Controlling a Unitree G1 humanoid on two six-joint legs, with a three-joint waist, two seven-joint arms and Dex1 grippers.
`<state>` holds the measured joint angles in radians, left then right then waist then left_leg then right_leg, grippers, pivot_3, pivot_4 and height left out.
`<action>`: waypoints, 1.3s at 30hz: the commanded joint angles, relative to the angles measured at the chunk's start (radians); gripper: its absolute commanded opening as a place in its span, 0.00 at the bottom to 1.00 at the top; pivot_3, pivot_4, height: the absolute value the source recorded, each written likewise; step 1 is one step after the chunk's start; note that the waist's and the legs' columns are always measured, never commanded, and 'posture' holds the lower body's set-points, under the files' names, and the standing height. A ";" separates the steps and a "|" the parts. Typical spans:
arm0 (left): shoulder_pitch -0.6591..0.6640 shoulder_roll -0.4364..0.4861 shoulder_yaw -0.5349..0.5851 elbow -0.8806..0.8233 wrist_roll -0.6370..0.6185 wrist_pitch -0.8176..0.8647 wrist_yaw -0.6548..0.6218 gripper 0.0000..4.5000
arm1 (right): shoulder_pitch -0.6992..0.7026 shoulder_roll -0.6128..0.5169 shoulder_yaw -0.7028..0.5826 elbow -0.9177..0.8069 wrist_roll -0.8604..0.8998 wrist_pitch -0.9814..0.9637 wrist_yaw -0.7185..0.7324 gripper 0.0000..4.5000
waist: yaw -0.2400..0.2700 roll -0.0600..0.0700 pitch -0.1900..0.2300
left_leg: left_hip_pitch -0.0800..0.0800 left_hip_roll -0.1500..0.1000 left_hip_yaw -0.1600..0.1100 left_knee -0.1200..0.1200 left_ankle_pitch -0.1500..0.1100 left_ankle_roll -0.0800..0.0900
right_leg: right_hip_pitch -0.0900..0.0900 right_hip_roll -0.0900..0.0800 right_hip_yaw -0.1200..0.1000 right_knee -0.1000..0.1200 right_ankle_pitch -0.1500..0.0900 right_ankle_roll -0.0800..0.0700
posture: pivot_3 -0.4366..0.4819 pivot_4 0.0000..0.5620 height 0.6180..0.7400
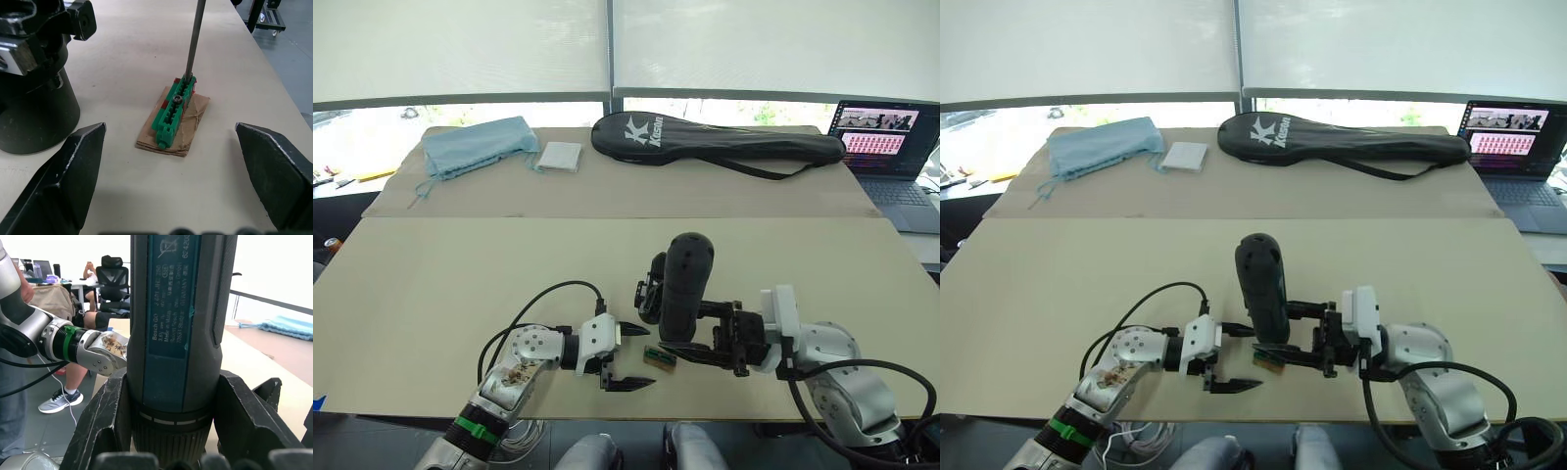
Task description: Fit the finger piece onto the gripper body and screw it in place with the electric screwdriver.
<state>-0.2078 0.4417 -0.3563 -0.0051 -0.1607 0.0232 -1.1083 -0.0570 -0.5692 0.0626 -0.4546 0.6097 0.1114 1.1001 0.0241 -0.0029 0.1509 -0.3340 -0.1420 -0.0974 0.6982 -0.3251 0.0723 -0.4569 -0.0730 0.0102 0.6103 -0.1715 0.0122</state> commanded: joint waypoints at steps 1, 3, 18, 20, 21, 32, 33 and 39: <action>0.025 -0.002 -0.021 0.022 0.008 0.010 0.002 1.00 | -0.008 -0.007 -0.032 -0.056 0.038 0.000 0.000 0.43 | 0.000 0.000 0.000 | 0.000 0.000 0.000 0.000 0.000 0.000 | 0.000 0.000 0.000 0.000 0.000 0.000 | 0.48 0.27 1.00; 0.026 -0.002 -0.022 0.023 0.009 0.009 0.001 1.00 | -0.008 -0.009 -0.031 -0.057 0.040 -0.001 0.000 0.43 | 0.000 0.000 0.000 | 0.000 0.000 0.000 0.000 0.000 0.000 | 0.000 0.000 0.000 0.000 0.000 0.000 | 0.48 0.27 1.00; 0.026 -0.004 -0.024 0.030 0.012 0.003 -0.001 1.00 | -0.003 -0.009 -0.036 -0.068 0.056 0.004 -0.002 0.43 | 0.000 0.000 0.000 | 0.000 0.000 0.000 0.000 0.000 0.000 | 0.000 0.000 0.000 0.000 0.000 0.000 | 0.48 0.27 1.00; 0.024 -0.005 -0.024 0.033 0.013 0.000 -0.001 1.00 | -0.008 -0.009 -0.038 -0.066 0.060 0.005 -0.002 0.43 | 0.000 0.000 0.000 | 0.000 0.000 0.000 0.000 0.000 0.000 | 0.000 0.000 0.000 0.000 0.000 0.000 | 0.48 0.27 1.00; 0.024 -0.005 -0.023 0.034 0.013 0.000 -0.001 1.00 | -0.010 -0.010 -0.039 -0.065 0.061 0.006 -0.003 0.43 | 0.000 0.000 0.000 | 0.000 0.000 0.000 0.000 0.000 0.000 | 0.000 0.000 0.000 0.000 0.000 0.000 | 0.48 0.27 1.00; 0.029 -0.003 -0.021 0.035 0.013 -0.001 0.001 1.00 | -0.010 -0.008 -0.033 -0.064 0.069 0.024 0.005 0.43 | 0.001 0.000 0.000 | 0.000 0.000 0.000 0.000 0.000 0.000 | 0.000 0.000 0.000 0.000 0.000 0.000 | 0.48 0.27 1.00; 0.031 -0.003 -0.021 0.034 0.013 -0.001 0.002 1.00 | -0.009 -0.007 -0.032 -0.063 0.068 0.023 0.005 0.43 | 0.001 0.000 0.000 | 0.000 0.000 0.000 0.000 0.000 0.000 | 0.000 0.000 0.000 0.000 0.000 0.000 | 0.48 0.27 1.00; 0.033 -0.001 -0.021 0.029 0.013 0.002 0.002 1.00 | -0.012 -0.001 -0.028 -0.055 0.053 0.011 0.004 0.43 | 0.000 0.000 0.000 | 0.000 0.000 0.000 0.000 0.000 0.000 | 0.000 0.000 0.000 0.000 0.000 0.000 | 0.48 0.27 1.00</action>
<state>-0.2008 0.4372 -0.3563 -0.0027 -0.1604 0.0135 -1.1080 -0.0568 -0.5749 0.0564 -0.4697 0.6420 0.1387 1.1048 0.0242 -0.0027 0.1508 -0.3339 -0.1419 -0.0974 0.6982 -0.3251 0.0723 -0.4569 -0.0730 0.0103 0.6103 -0.1716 0.0122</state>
